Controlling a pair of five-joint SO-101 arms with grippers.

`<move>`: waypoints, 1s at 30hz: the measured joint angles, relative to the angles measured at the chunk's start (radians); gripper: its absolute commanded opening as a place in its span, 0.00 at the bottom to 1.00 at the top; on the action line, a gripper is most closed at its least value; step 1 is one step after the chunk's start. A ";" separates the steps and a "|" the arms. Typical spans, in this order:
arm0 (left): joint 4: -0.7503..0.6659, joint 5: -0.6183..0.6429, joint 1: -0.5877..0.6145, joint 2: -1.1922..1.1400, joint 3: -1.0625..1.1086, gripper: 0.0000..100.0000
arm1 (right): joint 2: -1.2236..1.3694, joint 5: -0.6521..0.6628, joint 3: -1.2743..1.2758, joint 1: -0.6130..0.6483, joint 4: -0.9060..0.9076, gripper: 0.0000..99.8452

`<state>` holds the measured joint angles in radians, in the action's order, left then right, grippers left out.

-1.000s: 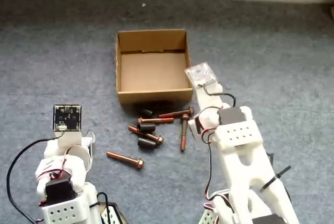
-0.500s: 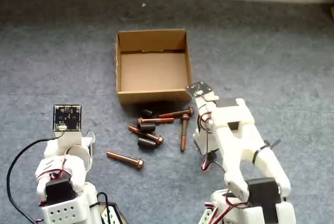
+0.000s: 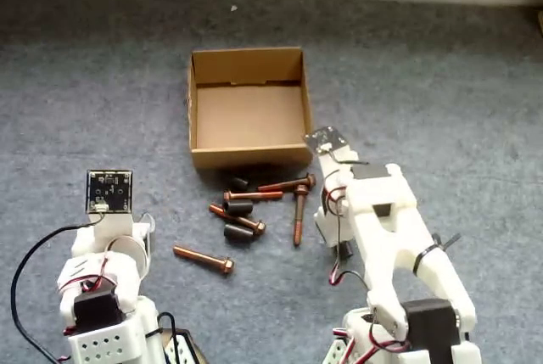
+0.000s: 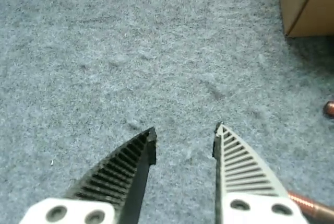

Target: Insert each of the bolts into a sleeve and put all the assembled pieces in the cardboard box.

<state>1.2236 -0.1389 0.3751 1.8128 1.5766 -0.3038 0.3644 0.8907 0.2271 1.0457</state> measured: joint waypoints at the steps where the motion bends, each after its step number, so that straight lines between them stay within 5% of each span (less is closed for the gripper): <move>1: 0.000 0.000 0.000 0.000 0.000 0.20 | -0.028 0.000 0.031 0.000 -0.028 0.12; 11: 0.000 0.000 0.000 0.000 0.000 0.20 | -0.120 0.003 0.189 0.000 -0.117 0.12; 16: 0.000 0.000 0.000 0.000 0.000 0.20 | -0.126 0.003 0.193 -0.008 -0.123 0.00; 21: 0.000 0.000 0.000 0.000 0.000 0.20 | -0.146 0.003 0.196 -0.008 -0.118 0.00; 30: 0.000 -0.048 -0.046 0.000 0.000 0.20 | -0.450 -0.133 0.249 -0.080 -0.086 0.00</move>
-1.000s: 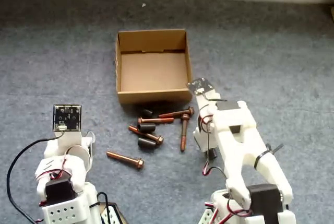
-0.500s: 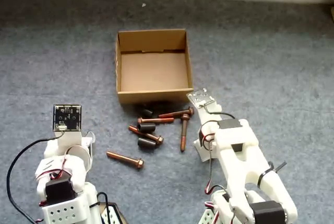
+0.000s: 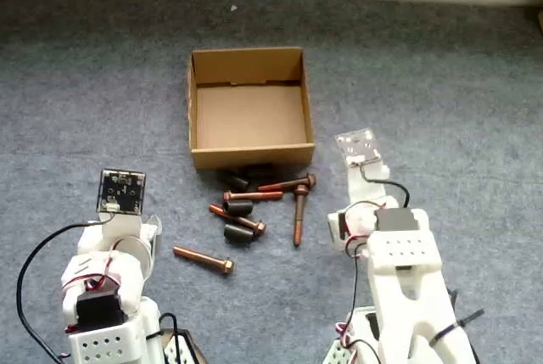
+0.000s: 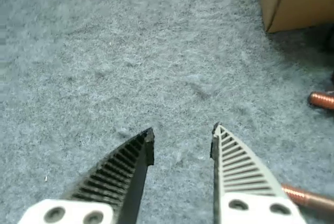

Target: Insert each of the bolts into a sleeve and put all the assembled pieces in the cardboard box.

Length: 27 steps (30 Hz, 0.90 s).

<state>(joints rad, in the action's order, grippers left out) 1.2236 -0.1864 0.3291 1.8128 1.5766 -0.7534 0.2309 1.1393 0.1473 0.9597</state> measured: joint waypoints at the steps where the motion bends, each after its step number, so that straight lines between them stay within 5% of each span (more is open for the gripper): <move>1: 0.000 -0.023 -0.017 0.000 0.000 0.20 | -0.029 -0.015 0.015 -0.002 0.000 0.00; 15: 0.141 -0.244 -0.206 -0.037 -0.328 0.15 | -0.130 -0.123 0.163 -0.009 -0.097 0.00; 27: 0.265 -0.496 -0.460 -0.704 -0.621 0.20 | -0.132 -0.181 0.169 -0.130 -0.138 0.00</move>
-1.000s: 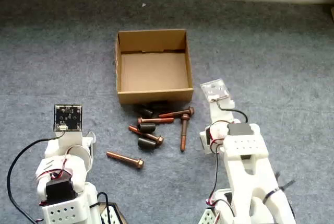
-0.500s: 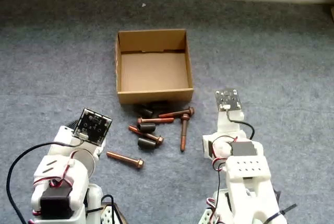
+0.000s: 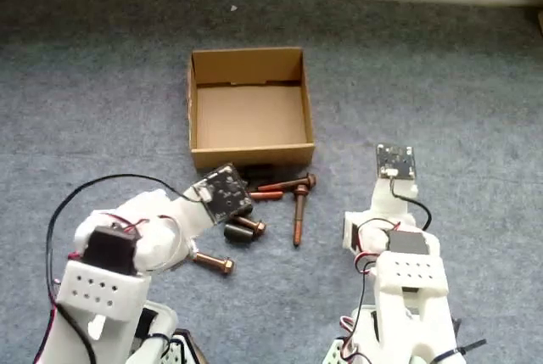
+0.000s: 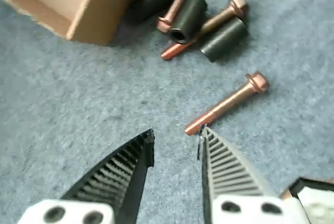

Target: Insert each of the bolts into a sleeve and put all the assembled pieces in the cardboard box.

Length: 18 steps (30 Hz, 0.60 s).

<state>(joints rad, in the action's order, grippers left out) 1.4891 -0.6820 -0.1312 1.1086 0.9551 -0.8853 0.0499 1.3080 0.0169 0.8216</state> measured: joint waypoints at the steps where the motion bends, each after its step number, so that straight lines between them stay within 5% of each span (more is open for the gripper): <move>1: 0.000 -0.023 -0.026 -0.048 -0.002 0.22 | 0.000 -0.005 0.000 -0.014 0.000 0.00; 7: -0.018 -0.114 -0.114 -0.304 -0.006 0.24 | 0.000 -0.005 0.000 -0.031 0.000 0.00; 18: -0.265 -0.123 -0.206 -0.615 0.021 0.24 | 0.000 -0.005 0.000 -0.029 0.000 0.00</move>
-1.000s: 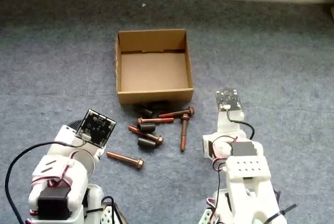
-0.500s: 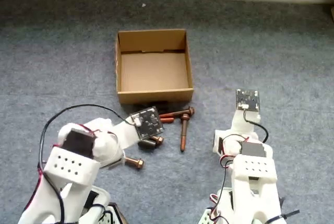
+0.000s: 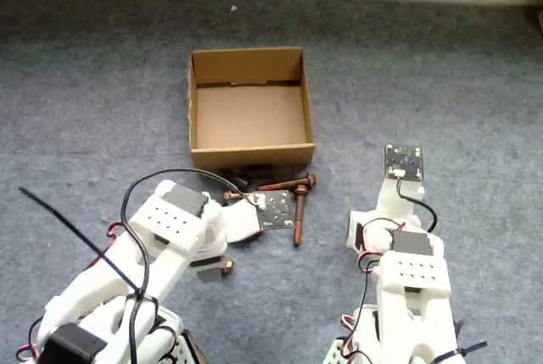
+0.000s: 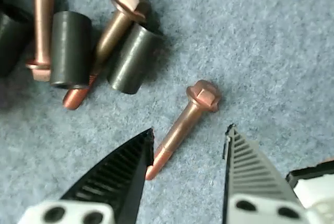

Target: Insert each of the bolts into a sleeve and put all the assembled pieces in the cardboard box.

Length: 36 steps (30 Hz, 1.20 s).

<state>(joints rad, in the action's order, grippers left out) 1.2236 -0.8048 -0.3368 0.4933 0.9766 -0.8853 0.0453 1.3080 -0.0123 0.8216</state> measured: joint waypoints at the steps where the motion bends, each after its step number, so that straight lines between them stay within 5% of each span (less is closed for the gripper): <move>1: -0.034 0.000 -0.006 -0.017 0.017 0.24 | 0.000 0.000 0.000 0.000 0.000 0.00; 6: -0.175 0.000 -0.018 -0.087 0.077 0.18 | 0.000 0.000 0.000 0.000 0.000 0.00; 14: -0.195 0.000 -0.029 -0.115 0.077 0.01 | 0.000 0.000 0.000 0.000 0.000 0.00; 23: -0.199 0.061 -0.028 -0.106 0.077 0.00 | 0.000 0.000 0.000 0.000 0.003 0.00; 36: -0.038 0.315 -0.026 0.566 0.078 0.00 | -0.121 -0.101 0.000 0.000 0.077 0.00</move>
<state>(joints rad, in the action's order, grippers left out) 1.1853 -0.4902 -0.3629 1.0595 1.0549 -1.0065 -0.0560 1.3080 -0.0123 0.8984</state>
